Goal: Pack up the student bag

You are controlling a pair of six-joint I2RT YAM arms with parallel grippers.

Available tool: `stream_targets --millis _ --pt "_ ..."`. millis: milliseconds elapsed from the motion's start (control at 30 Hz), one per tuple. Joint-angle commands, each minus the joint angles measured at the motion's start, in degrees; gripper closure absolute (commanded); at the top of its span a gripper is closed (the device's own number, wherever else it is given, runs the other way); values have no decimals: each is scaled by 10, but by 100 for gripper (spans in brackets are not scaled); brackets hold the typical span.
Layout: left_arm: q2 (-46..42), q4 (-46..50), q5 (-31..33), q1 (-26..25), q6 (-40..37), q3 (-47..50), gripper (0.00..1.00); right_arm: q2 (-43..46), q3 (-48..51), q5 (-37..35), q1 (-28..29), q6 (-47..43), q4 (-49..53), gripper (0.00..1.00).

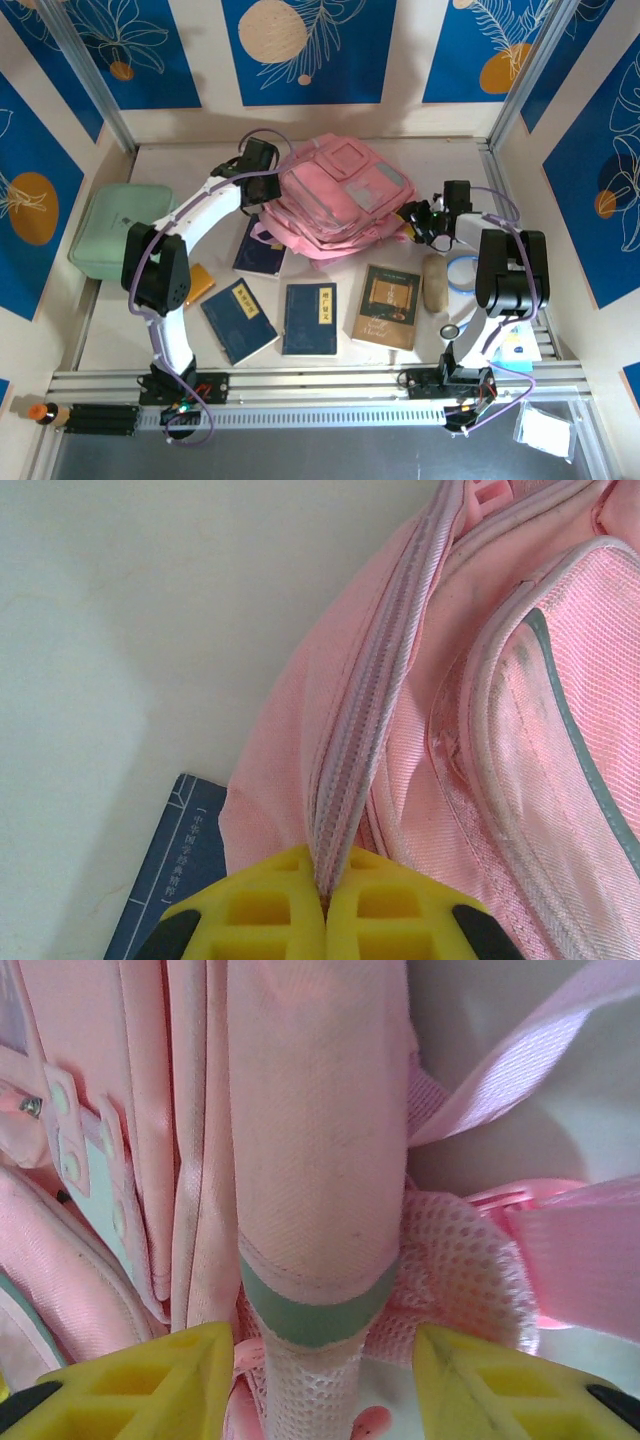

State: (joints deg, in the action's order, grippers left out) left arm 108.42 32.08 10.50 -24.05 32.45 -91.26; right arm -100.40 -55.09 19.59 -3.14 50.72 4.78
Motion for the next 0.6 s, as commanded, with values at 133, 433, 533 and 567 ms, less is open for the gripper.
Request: stream_targets --millis 133,433,533,567 --pt "-16 -26 -18 3 -8 -7 100 -4 3 12 23 22 -2 50" --pt "-8 -30 -20 4 -9 -7 100 -33 -7 1 41 41 -14 59" --pt "-2 -31 -17 5 -16 -10 100 -41 -16 9 41 34 -14 69" --pt "-1 -32 -17 7 -18 -10 100 -42 -18 11 41 32 -13 73"
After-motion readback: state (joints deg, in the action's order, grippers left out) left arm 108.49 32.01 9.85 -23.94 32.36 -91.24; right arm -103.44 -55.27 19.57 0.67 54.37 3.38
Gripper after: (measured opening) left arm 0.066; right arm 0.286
